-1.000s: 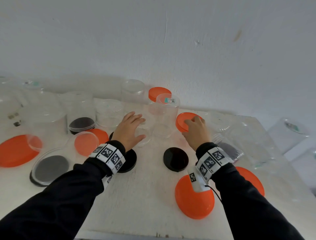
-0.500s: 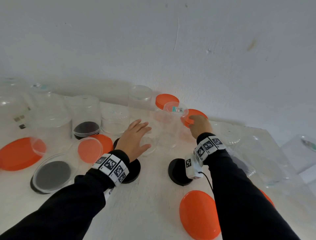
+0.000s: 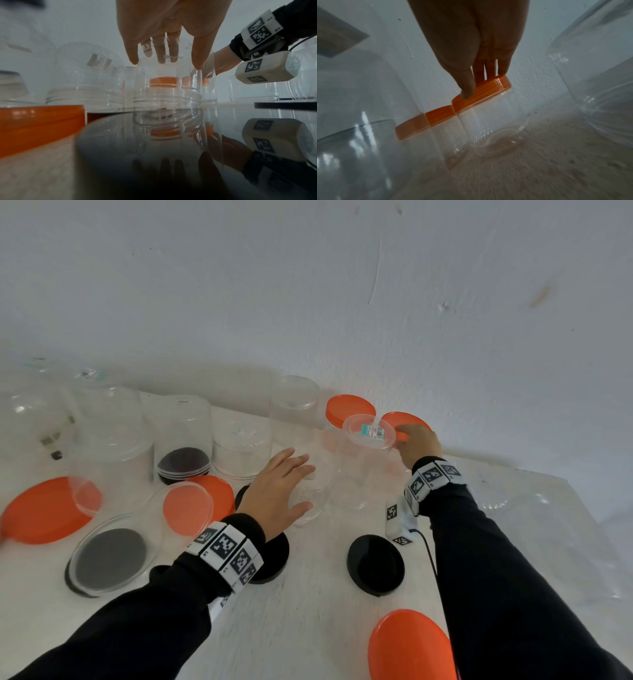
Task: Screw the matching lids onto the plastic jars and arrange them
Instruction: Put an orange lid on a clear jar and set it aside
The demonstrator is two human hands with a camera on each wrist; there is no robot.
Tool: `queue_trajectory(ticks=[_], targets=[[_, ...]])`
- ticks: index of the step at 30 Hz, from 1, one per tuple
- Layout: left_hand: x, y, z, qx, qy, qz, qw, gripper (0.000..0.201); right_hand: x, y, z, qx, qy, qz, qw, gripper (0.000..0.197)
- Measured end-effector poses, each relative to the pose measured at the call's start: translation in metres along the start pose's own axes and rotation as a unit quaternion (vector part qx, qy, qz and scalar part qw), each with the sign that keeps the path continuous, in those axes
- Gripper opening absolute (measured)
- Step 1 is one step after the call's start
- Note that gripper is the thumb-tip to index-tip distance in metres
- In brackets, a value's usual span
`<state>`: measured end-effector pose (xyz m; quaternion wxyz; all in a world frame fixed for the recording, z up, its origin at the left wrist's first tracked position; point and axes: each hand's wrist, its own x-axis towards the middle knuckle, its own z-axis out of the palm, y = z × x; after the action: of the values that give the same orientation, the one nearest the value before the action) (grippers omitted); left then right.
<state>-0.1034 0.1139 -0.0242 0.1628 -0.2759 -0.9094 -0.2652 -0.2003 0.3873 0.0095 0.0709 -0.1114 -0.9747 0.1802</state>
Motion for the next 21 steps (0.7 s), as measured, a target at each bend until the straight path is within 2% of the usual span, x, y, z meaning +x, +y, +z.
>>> queue_trajectory(ticks=[12,19,21], targets=[[-0.001,-0.001,0.002,0.0,0.004,0.001,1.0,0.055,0.017,-0.007,0.003,-0.028,-0.012,-0.034,0.999,0.027],[-0.002,-0.003,0.004,0.004,0.005,0.003,1.0,0.054,0.002,-0.011,-0.019,-0.015,-0.058,-0.012,0.998,0.039],[-0.002,-0.003,0.004,0.002,0.002,0.003,1.0,0.054,-0.007,-0.016,-0.033,0.008,-0.052,-0.007,0.999,0.041]])
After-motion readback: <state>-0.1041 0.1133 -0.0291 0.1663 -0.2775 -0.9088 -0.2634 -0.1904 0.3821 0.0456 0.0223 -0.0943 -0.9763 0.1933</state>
